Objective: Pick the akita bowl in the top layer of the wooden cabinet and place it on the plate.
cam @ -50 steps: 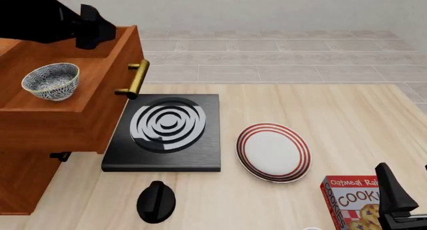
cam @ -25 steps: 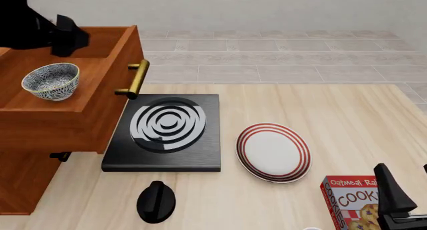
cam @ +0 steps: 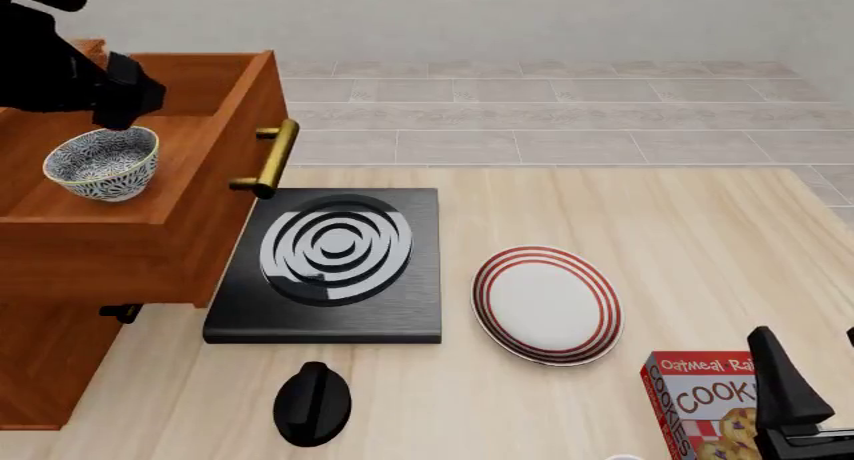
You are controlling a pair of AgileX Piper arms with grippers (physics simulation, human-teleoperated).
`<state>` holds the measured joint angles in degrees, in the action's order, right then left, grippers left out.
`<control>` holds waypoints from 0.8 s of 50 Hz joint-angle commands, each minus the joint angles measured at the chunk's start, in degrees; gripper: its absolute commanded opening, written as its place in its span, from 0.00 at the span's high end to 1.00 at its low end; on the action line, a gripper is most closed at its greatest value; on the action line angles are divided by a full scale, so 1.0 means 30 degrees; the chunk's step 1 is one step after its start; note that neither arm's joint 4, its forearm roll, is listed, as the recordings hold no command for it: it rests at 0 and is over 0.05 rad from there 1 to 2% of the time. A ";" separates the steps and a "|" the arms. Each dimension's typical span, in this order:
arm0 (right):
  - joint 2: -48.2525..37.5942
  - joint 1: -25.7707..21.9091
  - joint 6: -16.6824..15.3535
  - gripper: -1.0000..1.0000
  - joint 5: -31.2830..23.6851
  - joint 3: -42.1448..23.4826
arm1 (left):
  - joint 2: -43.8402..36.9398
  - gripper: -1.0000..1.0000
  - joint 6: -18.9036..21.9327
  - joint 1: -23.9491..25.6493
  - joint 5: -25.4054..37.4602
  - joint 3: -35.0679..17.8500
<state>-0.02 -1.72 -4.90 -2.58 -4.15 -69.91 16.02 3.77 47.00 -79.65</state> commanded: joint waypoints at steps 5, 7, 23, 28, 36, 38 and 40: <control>-0.0001 -0.0087 -0.0020 0.00 0.0031 0.0061 | -0.0287 0.00 0.1179 -0.0740 -0.0151 0.0043; -0.0001 -0.0085 -0.0016 0.00 0.0035 0.0069 | -0.0318 0.00 0.1324 -0.0743 -0.0127 0.0078; -0.0001 -0.0062 -0.0052 0.00 0.0009 0.0053 | -0.0619 0.00 0.2137 -0.1349 -0.0087 0.0587; 0.0000 -0.0040 -0.0031 0.00 0.0011 0.0029 | -0.0489 0.00 0.2372 -0.1254 -0.0023 0.0969; 0.0000 -0.0076 -0.0073 0.00 0.0016 0.0060 | -0.0231 0.00 0.3312 -0.1498 0.0169 0.1670; 0.0000 -0.0106 -0.0076 0.00 0.0020 0.0070 | -0.0294 0.00 0.3450 -0.1649 0.0227 0.1624; 0.0000 -0.0115 -0.0100 0.00 0.0018 0.0079 | -0.0330 0.00 0.3396 -0.1576 0.0267 0.1658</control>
<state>-0.02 -1.94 -5.09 -2.54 -3.99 -70.99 24.44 -0.43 47.22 -75.91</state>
